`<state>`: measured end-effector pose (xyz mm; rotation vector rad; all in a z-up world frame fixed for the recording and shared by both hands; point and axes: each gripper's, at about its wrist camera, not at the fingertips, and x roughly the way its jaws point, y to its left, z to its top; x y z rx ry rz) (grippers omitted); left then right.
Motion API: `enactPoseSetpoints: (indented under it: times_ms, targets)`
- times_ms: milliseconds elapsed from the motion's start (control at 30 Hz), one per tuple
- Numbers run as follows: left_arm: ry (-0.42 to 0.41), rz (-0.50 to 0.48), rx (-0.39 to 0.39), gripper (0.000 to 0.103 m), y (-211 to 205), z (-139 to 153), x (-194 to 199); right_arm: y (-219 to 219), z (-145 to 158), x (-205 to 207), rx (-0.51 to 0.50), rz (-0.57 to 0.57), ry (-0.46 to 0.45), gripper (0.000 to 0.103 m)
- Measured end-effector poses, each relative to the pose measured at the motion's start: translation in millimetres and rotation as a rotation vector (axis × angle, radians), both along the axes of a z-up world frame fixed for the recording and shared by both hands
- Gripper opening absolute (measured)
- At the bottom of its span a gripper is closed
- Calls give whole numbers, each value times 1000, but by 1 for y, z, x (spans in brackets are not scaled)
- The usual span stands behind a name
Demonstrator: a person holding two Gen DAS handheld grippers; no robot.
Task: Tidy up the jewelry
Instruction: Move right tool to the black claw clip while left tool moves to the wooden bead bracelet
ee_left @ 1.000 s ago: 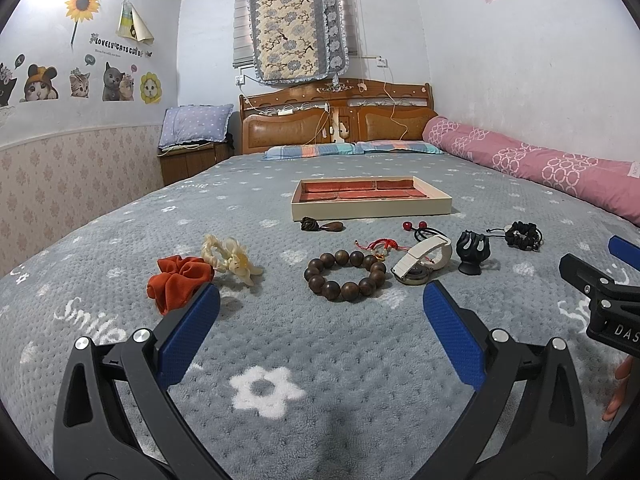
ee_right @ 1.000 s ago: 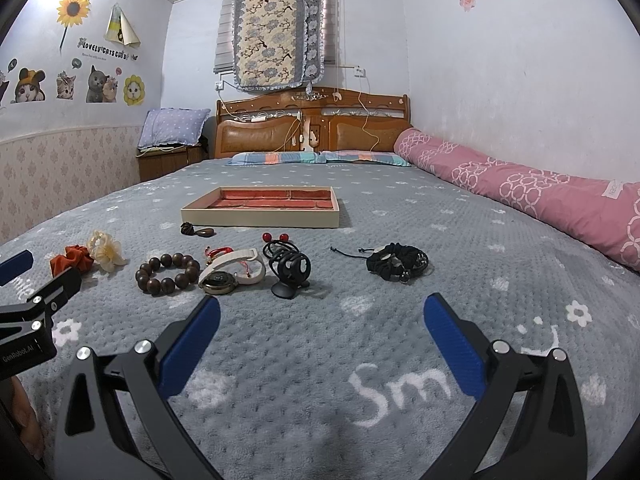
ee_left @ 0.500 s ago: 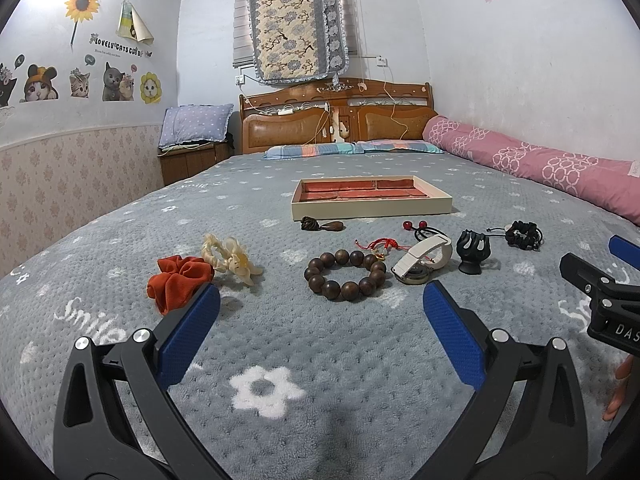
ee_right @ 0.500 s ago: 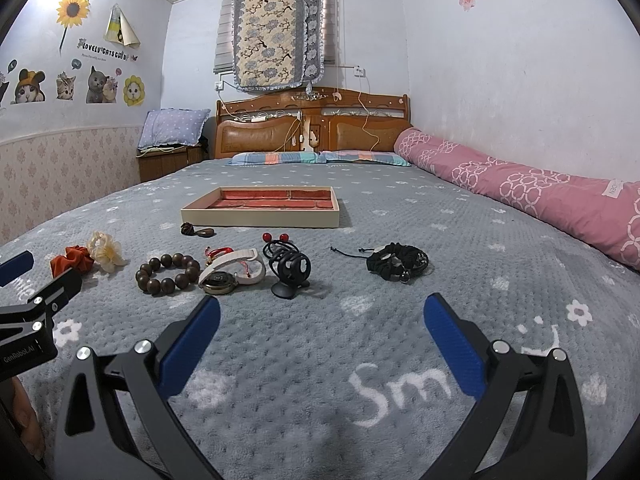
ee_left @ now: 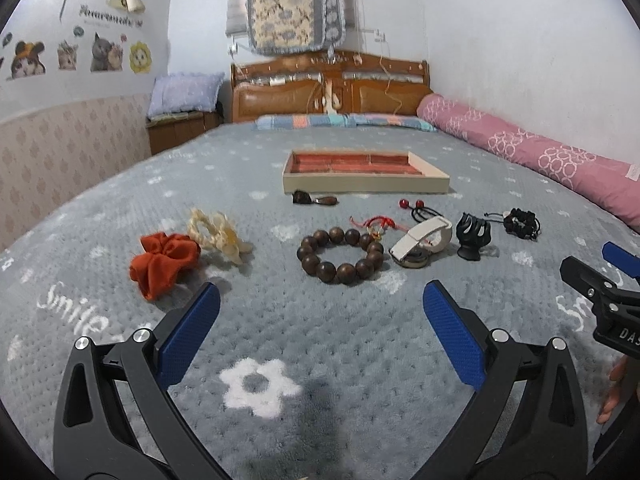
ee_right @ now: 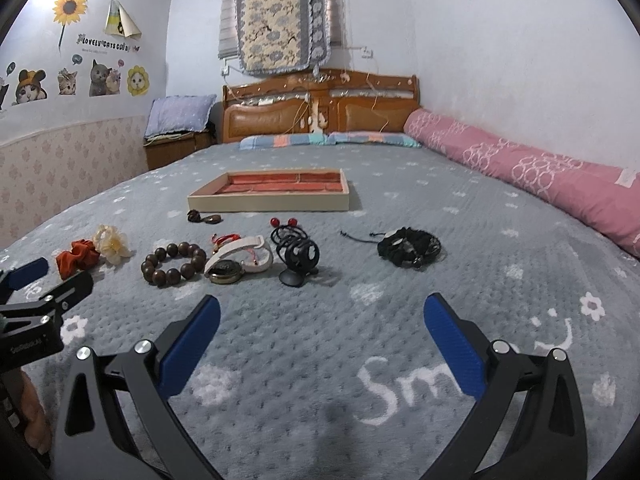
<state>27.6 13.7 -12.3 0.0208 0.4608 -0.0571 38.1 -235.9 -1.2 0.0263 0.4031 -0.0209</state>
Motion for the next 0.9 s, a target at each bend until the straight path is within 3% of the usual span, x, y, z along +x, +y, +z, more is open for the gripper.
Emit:
enactPoseSetpoints:
  times_ms: [333,533,900]
  targets:
    - [114,20,-10,98,18,9,47,12,8,42,-39,18,93,99]
    - [173,41,-60,98,30,16,85,16,11,80,-100,4,143,99]
    - [273,50,-34,98,21,-1,136,-1,-14,137,-22,-8,305,99]
